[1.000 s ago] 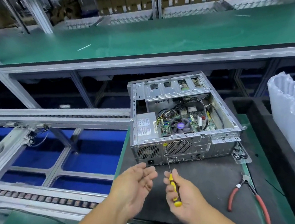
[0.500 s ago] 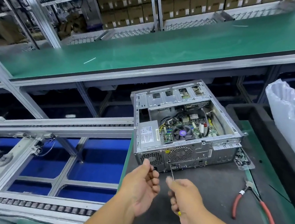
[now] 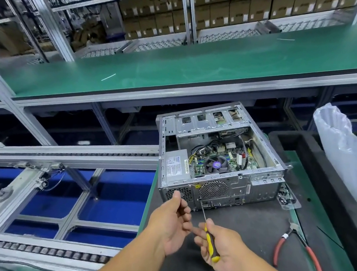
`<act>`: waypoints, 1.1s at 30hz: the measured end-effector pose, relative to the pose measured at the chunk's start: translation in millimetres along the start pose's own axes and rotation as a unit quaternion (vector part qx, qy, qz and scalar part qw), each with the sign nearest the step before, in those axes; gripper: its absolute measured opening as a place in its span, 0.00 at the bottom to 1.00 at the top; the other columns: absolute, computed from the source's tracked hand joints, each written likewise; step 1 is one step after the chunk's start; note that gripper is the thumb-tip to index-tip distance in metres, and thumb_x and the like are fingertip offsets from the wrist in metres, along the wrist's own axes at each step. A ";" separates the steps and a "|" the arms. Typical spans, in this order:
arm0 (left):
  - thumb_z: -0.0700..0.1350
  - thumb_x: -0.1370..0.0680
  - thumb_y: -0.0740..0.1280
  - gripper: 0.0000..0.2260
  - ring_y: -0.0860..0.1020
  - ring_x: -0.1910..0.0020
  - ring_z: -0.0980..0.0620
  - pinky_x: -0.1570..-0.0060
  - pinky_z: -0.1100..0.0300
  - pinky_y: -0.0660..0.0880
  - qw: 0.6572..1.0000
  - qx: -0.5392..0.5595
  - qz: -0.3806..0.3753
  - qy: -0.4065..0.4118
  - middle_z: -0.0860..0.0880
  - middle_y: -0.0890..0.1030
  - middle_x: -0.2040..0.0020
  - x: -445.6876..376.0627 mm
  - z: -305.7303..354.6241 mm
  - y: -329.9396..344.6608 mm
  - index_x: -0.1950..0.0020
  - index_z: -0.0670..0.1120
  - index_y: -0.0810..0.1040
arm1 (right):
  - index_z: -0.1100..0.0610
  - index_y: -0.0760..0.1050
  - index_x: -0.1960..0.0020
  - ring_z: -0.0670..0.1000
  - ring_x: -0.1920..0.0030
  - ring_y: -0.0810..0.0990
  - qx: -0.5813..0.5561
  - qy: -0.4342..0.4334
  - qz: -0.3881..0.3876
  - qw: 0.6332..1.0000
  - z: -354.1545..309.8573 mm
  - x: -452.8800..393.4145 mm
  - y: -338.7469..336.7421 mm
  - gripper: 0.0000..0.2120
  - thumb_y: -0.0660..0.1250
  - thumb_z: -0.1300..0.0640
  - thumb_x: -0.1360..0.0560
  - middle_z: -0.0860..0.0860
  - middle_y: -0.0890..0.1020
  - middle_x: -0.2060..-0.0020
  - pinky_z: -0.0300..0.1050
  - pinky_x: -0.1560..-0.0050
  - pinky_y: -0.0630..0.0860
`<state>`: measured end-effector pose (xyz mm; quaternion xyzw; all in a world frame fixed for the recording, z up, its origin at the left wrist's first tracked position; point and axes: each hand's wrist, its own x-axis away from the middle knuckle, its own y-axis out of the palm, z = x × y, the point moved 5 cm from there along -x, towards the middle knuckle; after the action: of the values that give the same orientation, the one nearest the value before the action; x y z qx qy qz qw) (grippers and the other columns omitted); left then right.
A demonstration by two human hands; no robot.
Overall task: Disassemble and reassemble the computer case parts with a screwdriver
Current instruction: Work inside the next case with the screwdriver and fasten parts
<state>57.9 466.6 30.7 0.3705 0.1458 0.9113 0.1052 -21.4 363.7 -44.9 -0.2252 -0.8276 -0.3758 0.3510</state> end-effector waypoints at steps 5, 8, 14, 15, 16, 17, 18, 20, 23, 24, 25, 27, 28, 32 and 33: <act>0.49 0.20 0.71 0.10 0.70 0.71 0.55 0.75 0.63 0.65 1.000 0.007 -0.003 0.018 0.48 0.75 0.66 -6.7 3.6 -0.7 0.55 0.44 0.78 | 0.58 0.78 0.39 0.48 0.70 0.81 0.038 0.020 -0.003 0.999 -3.7 4.5 1.1 0.16 0.59 0.48 0.13 0.54 0.89 0.51 0.38 0.73 0.69; 0.51 0.18 0.68 0.12 0.70 0.71 0.55 0.76 0.64 0.66 1.000 0.006 0.005 0.011 0.48 0.76 0.66 -12.1 3.0 -2.9 0.53 0.43 0.80 | 0.58 0.79 0.41 0.48 0.72 0.77 0.082 0.008 0.007 0.997 -6.9 8.6 0.9 0.17 0.58 0.47 0.13 0.54 0.89 0.55 0.37 0.72 0.67; 0.53 0.17 0.66 0.15 0.71 0.74 0.56 0.76 0.64 0.64 0.997 -0.029 0.066 0.016 0.50 0.78 0.69 -26.7 -5.7 -4.2 0.51 0.42 0.83 | 0.54 0.80 0.48 0.49 0.76 0.69 0.244 -0.153 0.067 0.955 -19.8 26.9 -4.2 0.16 0.57 0.47 0.15 0.51 0.80 0.72 0.39 0.74 0.64; 0.53 0.18 0.68 0.15 0.71 0.74 0.57 0.76 0.64 0.64 0.997 -0.033 0.072 0.021 0.50 0.78 0.69 -28.2 -5.9 -1.9 0.51 0.41 0.83 | 0.53 0.80 0.49 0.50 0.76 0.69 0.266 -0.175 0.059 0.946 -20.9 32.3 -1.8 0.16 0.57 0.47 0.15 0.51 0.80 0.72 0.39 0.74 0.65; 0.52 0.18 0.68 0.14 0.72 0.74 0.57 0.77 0.64 0.64 0.997 -0.036 0.071 0.025 0.50 0.78 0.69 -29.2 -5.8 1.3 0.52 0.41 0.83 | 0.52 0.80 0.50 0.49 0.76 0.70 0.289 -0.192 0.052 0.936 -21.5 37.7 0.3 0.15 0.57 0.47 0.15 0.50 0.80 0.71 0.39 0.74 0.66; 0.52 0.19 0.69 0.13 0.71 0.75 0.57 0.77 0.64 0.63 0.997 -0.039 0.066 0.026 0.50 0.78 0.69 -30.0 -5.3 5.1 0.53 0.42 0.83 | 0.51 0.80 0.51 0.49 0.75 0.71 0.309 -0.204 0.046 0.928 -21.7 42.5 2.5 0.15 0.57 0.47 0.16 0.50 0.80 0.71 0.38 0.74 0.67; 0.52 0.19 0.70 0.13 0.70 0.75 0.57 0.77 0.64 0.62 0.997 -0.045 0.062 0.026 0.50 0.79 0.69 -30.6 -4.6 8.7 0.53 0.42 0.82 | 0.50 0.80 0.52 0.49 0.75 0.71 0.322 -0.212 0.042 0.922 -21.4 46.6 3.9 0.15 0.57 0.47 0.16 0.50 0.81 0.71 0.39 0.74 0.67; 0.52 0.19 0.70 0.12 0.68 0.76 0.57 0.78 0.64 0.61 0.997 -0.056 0.049 0.026 0.50 0.79 0.67 -30.9 -4.1 16.4 0.52 0.43 0.82 | 0.49 0.80 0.52 0.49 0.75 0.71 0.327 -0.219 0.039 0.919 -21.4 53.0 5.4 0.15 0.57 0.48 0.17 0.50 0.81 0.71 0.40 0.74 0.67; 0.52 0.18 0.69 0.11 0.66 0.76 0.57 0.78 0.64 0.60 0.998 -0.049 0.020 0.023 0.50 0.79 0.67 -29.5 -7.0 27.6 0.51 0.44 0.80 | 0.50 0.80 0.53 0.50 0.75 0.70 0.325 -0.227 0.052 0.917 -24.6 59.7 3.2 0.14 0.58 0.49 0.17 0.51 0.80 0.72 0.39 0.73 0.66; 0.52 0.19 0.69 0.11 0.66 0.76 0.57 0.78 0.64 0.59 0.999 -0.039 0.017 0.020 0.50 0.79 0.67 -29.5 -8.2 29.7 0.51 0.44 0.79 | 0.50 0.80 0.54 0.50 0.75 0.70 0.329 -0.230 0.056 0.914 -26.2 61.5 2.1 0.14 0.58 0.49 0.17 0.51 0.80 0.72 0.39 0.73 0.65; 0.52 0.19 0.70 0.11 0.65 0.76 0.57 0.78 0.64 0.59 0.999 -0.027 0.016 0.019 0.50 0.79 0.68 -29.8 -9.1 30.9 0.52 0.44 0.79 | 0.50 0.80 0.54 0.50 0.75 0.70 0.336 -0.234 0.057 0.911 -27.4 62.9 1.5 0.14 0.59 0.49 0.17 0.51 0.80 0.72 0.39 0.73 0.65; 0.51 0.21 0.72 0.11 0.65 0.76 0.57 0.79 0.63 0.58 1.000 -0.012 0.015 0.017 0.50 0.78 0.68 -30.5 -9.7 32.5 0.53 0.44 0.79 | 0.49 0.80 0.54 0.50 0.75 0.70 0.352 -0.239 0.059 0.903 -28.9 65.7 1.0 0.14 0.59 0.48 0.17 0.51 0.81 0.72 0.39 0.73 0.65; 0.51 0.21 0.73 0.11 0.65 0.76 0.57 0.79 0.63 0.58 1.000 -0.014 0.011 0.016 0.50 0.77 0.69 -30.8 -9.8 33.5 0.53 0.44 0.79 | 0.49 0.80 0.54 0.49 0.75 0.70 0.356 -0.241 0.061 0.901 -29.4 66.9 1.1 0.14 0.59 0.48 0.17 0.50 0.81 0.71 0.39 0.73 0.65; 0.51 0.22 0.73 0.11 0.64 0.77 0.58 0.79 0.64 0.57 1.000 -0.012 -0.003 0.007 0.51 0.76 0.70 -28.7 -12.8 39.3 0.54 0.44 0.79 | 0.51 0.80 0.54 0.49 0.74 0.70 0.336 -0.237 0.064 0.909 -28.7 69.9 3.1 0.14 0.59 0.48 0.17 0.50 0.81 0.71 0.41 0.71 0.66; 0.52 0.22 0.73 0.12 0.64 0.77 0.57 0.78 0.64 0.57 1.000 -0.010 -0.003 0.006 0.52 0.77 0.70 -27.5 -12.7 40.5 0.54 0.44 0.80 | 0.52 0.80 0.54 0.50 0.74 0.69 0.316 -0.231 0.059 0.918 -27.6 69.9 4.6 0.14 0.60 0.48 0.17 0.50 0.80 0.71 0.41 0.72 0.66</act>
<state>64.9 418.1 18.2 0.3637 0.1380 0.9145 0.1114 -52.7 352.6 22.6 -0.2318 -0.9464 -0.0105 0.2247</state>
